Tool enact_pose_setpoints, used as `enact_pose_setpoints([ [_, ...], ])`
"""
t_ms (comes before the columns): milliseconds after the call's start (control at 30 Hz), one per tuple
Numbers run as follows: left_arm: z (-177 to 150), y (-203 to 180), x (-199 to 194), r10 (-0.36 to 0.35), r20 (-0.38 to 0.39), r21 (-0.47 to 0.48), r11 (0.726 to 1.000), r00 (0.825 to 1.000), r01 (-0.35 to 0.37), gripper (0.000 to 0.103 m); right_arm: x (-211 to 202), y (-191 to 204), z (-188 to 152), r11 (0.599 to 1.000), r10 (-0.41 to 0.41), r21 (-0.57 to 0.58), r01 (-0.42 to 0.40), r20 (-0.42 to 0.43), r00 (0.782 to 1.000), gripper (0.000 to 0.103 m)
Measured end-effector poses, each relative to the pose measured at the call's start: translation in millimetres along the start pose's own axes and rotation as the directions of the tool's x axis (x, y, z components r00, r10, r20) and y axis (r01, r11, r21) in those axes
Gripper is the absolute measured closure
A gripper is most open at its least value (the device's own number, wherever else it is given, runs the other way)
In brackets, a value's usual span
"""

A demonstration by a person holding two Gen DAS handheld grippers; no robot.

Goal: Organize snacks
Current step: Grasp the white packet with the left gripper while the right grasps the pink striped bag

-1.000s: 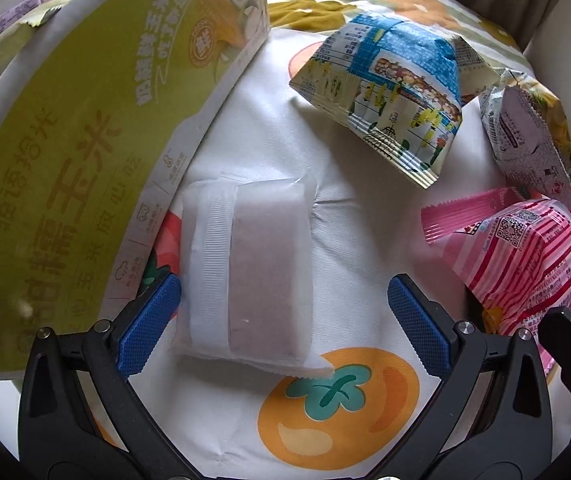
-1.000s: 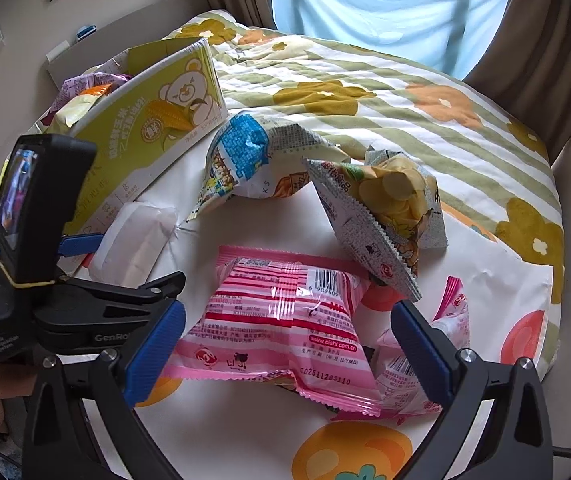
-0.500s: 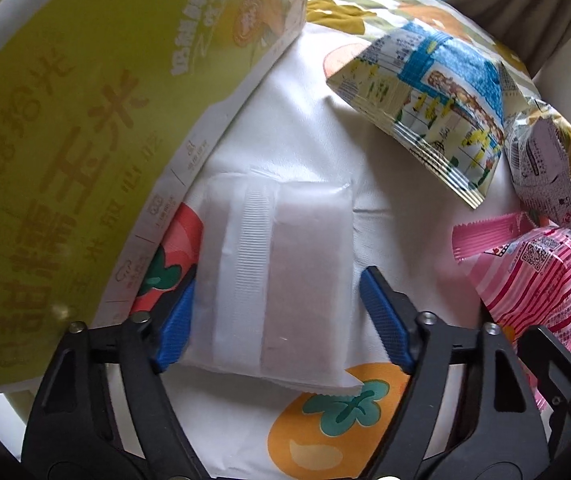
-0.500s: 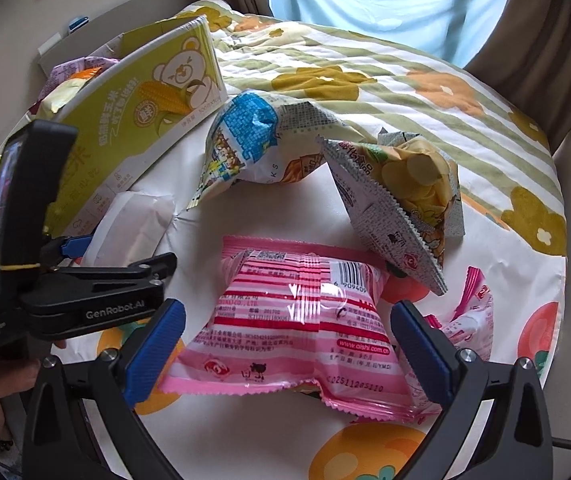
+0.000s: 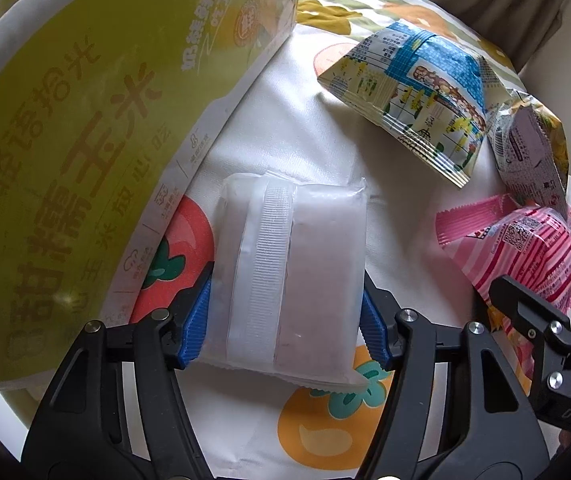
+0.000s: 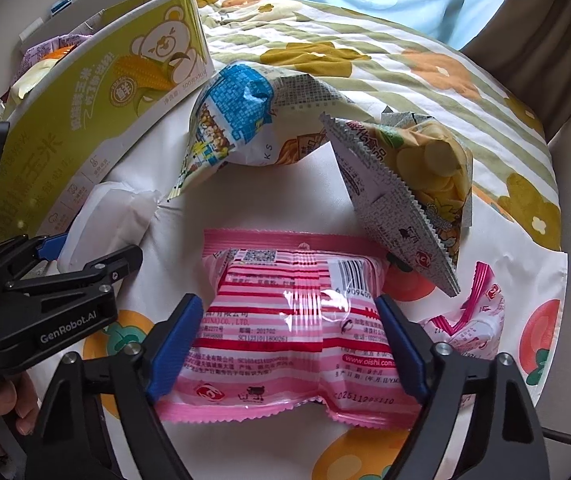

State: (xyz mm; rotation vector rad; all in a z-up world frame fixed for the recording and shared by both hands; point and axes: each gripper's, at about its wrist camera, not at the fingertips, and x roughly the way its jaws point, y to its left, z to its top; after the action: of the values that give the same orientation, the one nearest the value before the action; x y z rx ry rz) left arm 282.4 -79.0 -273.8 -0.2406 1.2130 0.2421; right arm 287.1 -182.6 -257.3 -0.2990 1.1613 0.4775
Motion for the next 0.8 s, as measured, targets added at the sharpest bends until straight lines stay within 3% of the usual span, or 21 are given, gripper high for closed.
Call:
enact_pose_setpoints([
  [200, -10, -7, -9, -0.029, -0.012, 0.032, 0.999, 1.000, 0.030, 0.043, -10, 2, -6, 1.000, 0.007, 0.003, -0.007, 0.021, 1.000, 0.035],
  [500, -16, -18, -40, -0.047, 0.021, 0.084, 0.995, 0.999, 0.045, 0.043, -38, 1, -18, 0.999, 0.024, 0.036, -0.027, 0.066, 0.998, 0.036],
  [800, -14, -27, -93, -0.088, 0.118, 0.095, 0.992, 0.989, 0.077, 0.043, -83, -3, -22, 0.999, 0.003, 0.042, -0.010, 0.152, 0.988, 0.036],
])
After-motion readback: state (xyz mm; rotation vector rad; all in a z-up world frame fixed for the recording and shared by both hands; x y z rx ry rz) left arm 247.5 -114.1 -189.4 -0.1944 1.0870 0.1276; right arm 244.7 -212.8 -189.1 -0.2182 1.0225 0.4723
